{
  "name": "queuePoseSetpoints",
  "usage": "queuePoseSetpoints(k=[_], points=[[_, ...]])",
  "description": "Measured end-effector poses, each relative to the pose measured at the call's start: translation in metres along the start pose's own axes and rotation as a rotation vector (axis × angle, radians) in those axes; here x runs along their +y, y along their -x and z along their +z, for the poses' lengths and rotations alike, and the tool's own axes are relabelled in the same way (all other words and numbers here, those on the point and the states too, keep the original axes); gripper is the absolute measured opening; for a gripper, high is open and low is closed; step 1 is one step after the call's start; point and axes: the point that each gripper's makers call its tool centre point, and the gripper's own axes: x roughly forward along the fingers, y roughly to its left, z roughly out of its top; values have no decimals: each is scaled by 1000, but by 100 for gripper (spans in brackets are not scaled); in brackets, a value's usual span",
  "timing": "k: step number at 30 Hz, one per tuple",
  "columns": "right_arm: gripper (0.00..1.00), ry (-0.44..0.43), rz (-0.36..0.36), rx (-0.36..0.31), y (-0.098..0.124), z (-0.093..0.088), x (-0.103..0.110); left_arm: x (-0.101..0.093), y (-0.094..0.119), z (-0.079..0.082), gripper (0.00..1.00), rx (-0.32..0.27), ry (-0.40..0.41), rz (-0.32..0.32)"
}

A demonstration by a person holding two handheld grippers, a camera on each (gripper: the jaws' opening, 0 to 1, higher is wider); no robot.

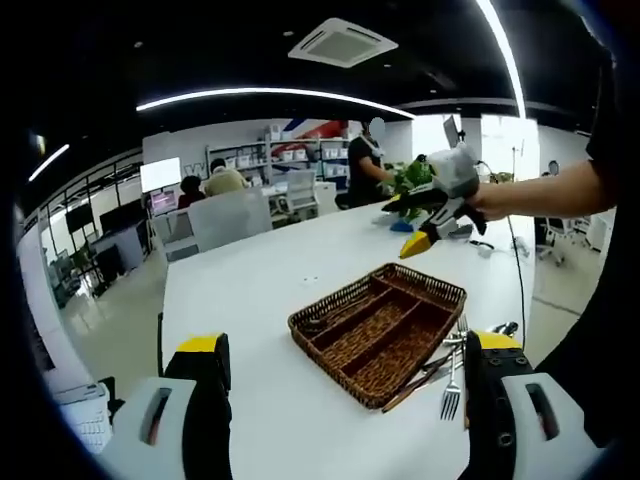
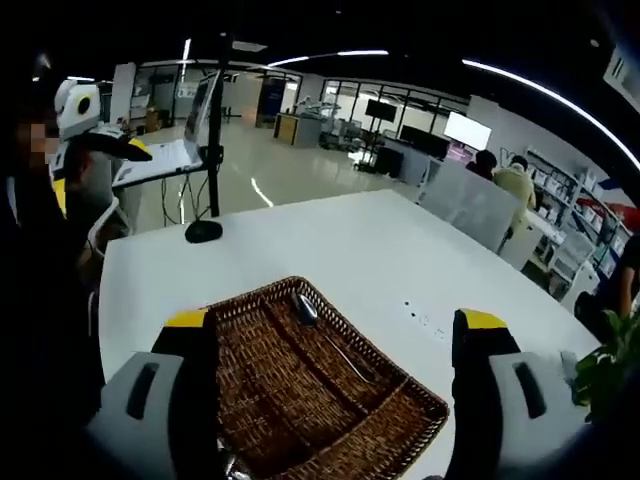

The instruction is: Arrange the knives, forks, and spoons in their matching storage slots by inserting each utensil handle-first until every utensil is classified and aligned in the correct compartment

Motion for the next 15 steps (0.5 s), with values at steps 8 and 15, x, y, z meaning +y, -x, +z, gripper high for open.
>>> queuePoseSetpoints(k=[8, 15], points=[[100, -55, -45, -57, 55, -6, 13, -11, 0, 4, 100, -10, 11, 49], [100, -111, -71, -115, 103, -20, 24, -29, 5, 2, 100, -23, 13, 77]])
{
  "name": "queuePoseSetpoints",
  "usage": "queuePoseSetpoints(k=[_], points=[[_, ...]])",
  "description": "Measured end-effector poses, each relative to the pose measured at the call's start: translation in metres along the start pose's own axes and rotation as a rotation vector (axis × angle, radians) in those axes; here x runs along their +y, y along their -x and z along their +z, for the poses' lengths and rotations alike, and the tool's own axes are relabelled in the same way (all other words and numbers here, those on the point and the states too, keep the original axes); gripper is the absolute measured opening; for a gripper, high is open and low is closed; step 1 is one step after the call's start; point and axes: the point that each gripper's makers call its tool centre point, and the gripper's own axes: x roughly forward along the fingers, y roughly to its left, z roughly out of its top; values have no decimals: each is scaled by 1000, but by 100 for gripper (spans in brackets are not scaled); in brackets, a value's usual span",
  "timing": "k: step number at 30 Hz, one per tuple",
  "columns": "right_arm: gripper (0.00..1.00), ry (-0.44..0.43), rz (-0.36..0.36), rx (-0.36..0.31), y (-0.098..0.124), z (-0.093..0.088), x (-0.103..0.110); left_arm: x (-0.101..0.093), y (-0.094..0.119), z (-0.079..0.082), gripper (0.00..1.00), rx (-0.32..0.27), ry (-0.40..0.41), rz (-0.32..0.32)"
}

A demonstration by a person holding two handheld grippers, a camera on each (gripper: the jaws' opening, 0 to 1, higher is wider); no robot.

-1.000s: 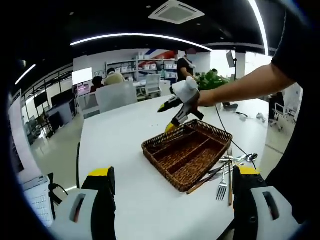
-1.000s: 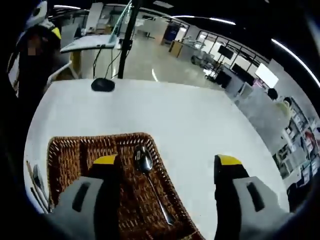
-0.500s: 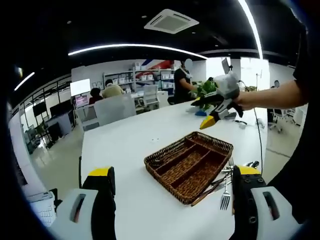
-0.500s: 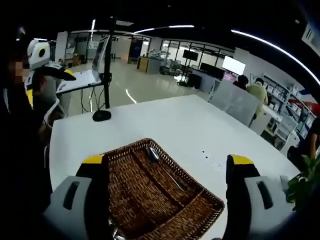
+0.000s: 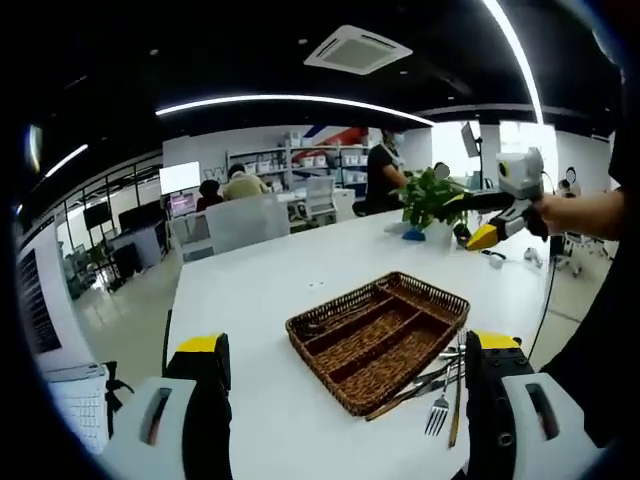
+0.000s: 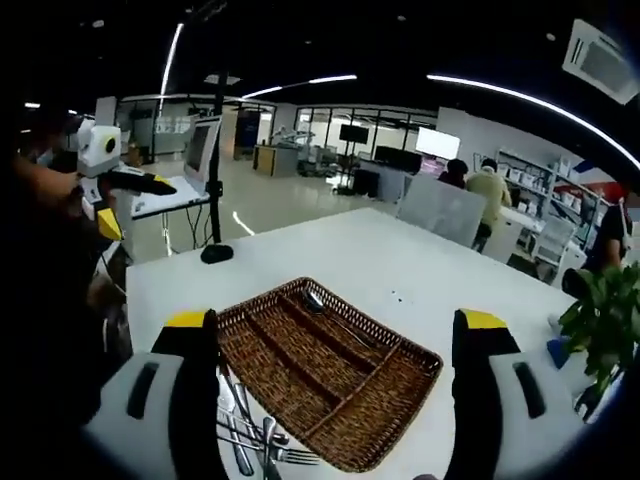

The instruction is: Arrange the knives, forks, and spoons in their matching storage slots by inserting each utensil handle-first until every utensil is classified and aligned in the correct compartment

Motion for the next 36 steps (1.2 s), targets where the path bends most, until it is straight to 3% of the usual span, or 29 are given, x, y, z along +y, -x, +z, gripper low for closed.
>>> queuePoseSetpoints(k=[7, 11, 15, 19, 24, 28, 31, 36], points=[[100, -17, -29, 20, 30, -19, 1, -16, 10, 5, 100, -3, -4, 27], [100, -46, -55, 22, 45, -21, -4, -16, 13, -7, 100, 23, -20, 34], [100, -21, -80, 24, 57, -24, -6, -19, 12, -9, 100, 20, -4, 27], [100, -46, -95, 29, 63, -25, -11, -18, 7, -7, 100, 14, -3, 15], [100, -9, -100, 33, 64, -23, -14, -17, 2, -5, 100, 7, -20, -2], [100, -25, -93, 29, 68, -26, -13, -18, 2, -12, 100, 26, -29, -7], [100, -52, -9, 77, 67, -45, 0, -18, 3, -22, 100, 68, -62, -3], [100, -43, -9, 79, 71, -50, -1, -17, 6, -22, 100, 81, -42, 11]])
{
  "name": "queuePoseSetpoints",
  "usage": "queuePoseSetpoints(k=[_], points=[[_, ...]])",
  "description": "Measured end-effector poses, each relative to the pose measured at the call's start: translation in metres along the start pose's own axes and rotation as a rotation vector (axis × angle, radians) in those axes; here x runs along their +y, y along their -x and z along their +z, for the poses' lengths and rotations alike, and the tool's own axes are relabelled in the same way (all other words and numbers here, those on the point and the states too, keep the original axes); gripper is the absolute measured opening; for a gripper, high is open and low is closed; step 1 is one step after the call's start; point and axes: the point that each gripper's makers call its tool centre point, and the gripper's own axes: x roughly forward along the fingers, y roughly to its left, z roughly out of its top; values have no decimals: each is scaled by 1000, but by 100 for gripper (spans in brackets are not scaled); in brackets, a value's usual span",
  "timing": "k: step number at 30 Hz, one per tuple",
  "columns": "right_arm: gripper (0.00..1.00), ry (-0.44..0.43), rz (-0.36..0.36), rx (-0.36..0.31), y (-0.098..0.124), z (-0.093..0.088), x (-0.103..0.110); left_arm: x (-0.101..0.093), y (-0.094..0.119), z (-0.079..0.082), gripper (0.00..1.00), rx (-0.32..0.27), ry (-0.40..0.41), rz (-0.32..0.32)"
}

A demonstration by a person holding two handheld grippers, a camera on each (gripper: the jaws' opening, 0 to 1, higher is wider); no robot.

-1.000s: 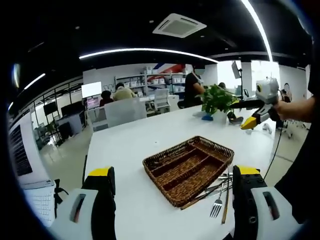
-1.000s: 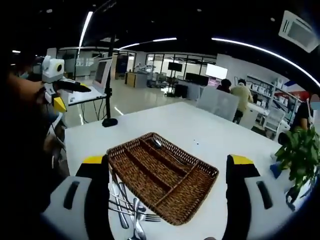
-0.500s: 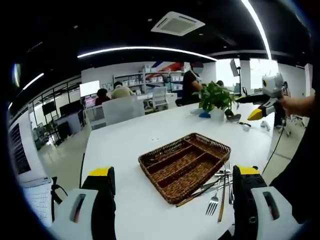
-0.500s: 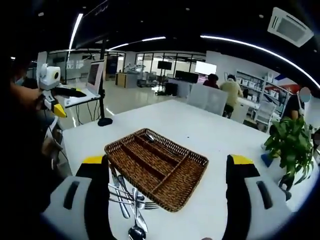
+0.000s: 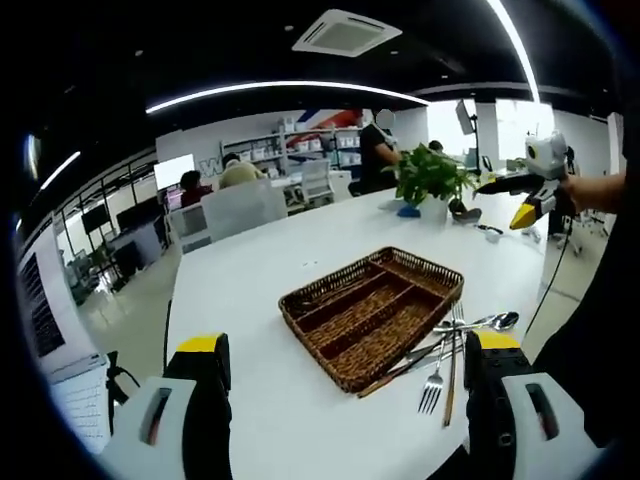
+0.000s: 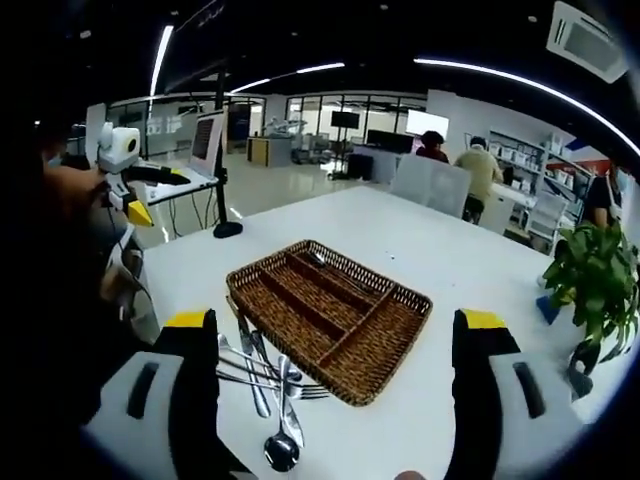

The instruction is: Arrange the knives, forks, and spoons in their matching storage slots by inserting each utensil handle-first until every utensil is classified and aligned in the correct compartment

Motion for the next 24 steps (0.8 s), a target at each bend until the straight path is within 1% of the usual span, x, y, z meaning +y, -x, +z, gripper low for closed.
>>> queuePoseSetpoints(k=[4, 9, 12, 14, 17, 19, 22, 24], points=[[100, 11, 1, 8, 0, 0, -3, 1, 1, 5, 100, -15, 12, 8], [100, 10, 0, 18, -3, 0, -6, 2, 0, 4, 100, -17, 7, 14], [100, 34, 1, 20, -6, -1, -8, 3, -1, 0, 100, -12, 5, 18], [100, 44, 14, 16, -8, -1, -7, 4, -1, 0, 100, -10, 6, 18], [98, 58, 10, 37, -11, -8, -8, 3, 0, 1, 100, -11, 8, 23], [95, 62, 22, 64, -13, -18, -7, 3, -1, 0, 100, -5, 8, 26], [96, 52, 30, 95, -14, -31, -4, 4, -1, -3, 100, -2, 13, 27], [94, 57, 32, 102, -17, -36, -1, 5, -2, -5, 100, 1, 13, 27]])
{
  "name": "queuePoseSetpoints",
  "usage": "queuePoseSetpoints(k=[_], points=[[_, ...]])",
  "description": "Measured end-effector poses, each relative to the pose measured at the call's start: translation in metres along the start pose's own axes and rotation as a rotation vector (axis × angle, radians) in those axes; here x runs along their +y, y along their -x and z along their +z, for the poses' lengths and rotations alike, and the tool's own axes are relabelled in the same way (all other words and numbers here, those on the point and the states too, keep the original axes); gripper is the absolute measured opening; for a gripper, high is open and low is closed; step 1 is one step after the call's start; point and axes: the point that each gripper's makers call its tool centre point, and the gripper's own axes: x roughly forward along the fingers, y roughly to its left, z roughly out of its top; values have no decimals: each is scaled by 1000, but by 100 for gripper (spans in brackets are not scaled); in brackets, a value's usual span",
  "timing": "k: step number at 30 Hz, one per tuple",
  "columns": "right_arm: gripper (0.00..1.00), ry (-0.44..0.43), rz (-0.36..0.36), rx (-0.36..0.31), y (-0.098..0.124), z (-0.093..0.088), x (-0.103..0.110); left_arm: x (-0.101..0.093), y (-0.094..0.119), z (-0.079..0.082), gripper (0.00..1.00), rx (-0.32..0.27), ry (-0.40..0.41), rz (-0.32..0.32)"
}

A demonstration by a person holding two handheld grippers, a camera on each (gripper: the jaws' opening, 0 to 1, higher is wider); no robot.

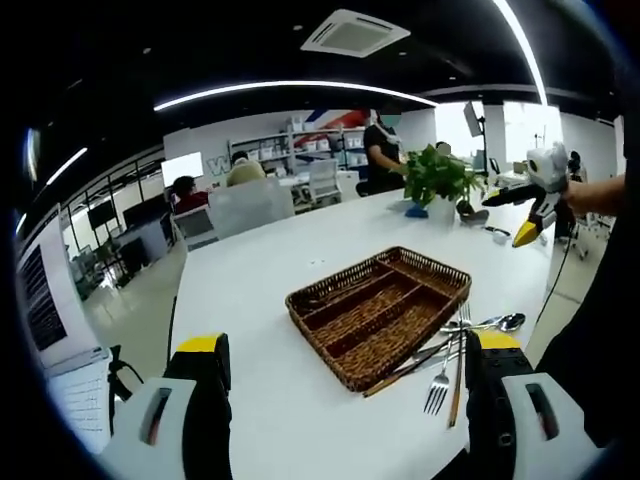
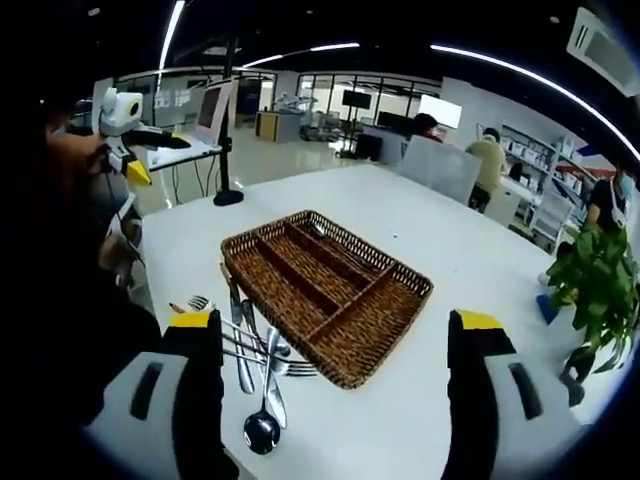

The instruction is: Arrange the knives, forks, and spoons in their matching storage slots by inserting each utensil handle-first until every utensil is classified and aligned in the correct compartment

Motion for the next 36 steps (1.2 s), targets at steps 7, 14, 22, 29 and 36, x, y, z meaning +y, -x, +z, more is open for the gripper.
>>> queuePoseSetpoints(k=[7, 14, 22, 29, 36], points=[[80, -3, 36, 42, -10, -19, 14, -4, -2, 1, 100, 10, -2, -6], [71, -15, 77, 115, -17, -53, 29, -4, -3, 4, 100, -6, 17, -16], [63, -11, 132, 156, -27, -69, 44, 1, -4, -1, 100, 9, 13, -4], [50, -24, 183, 234, -41, -109, 61, 2, -6, -2, 100, 12, 19, 2], [45, -3, 214, 261, -45, -117, 74, 2, -6, -3, 100, 14, 19, 0]])
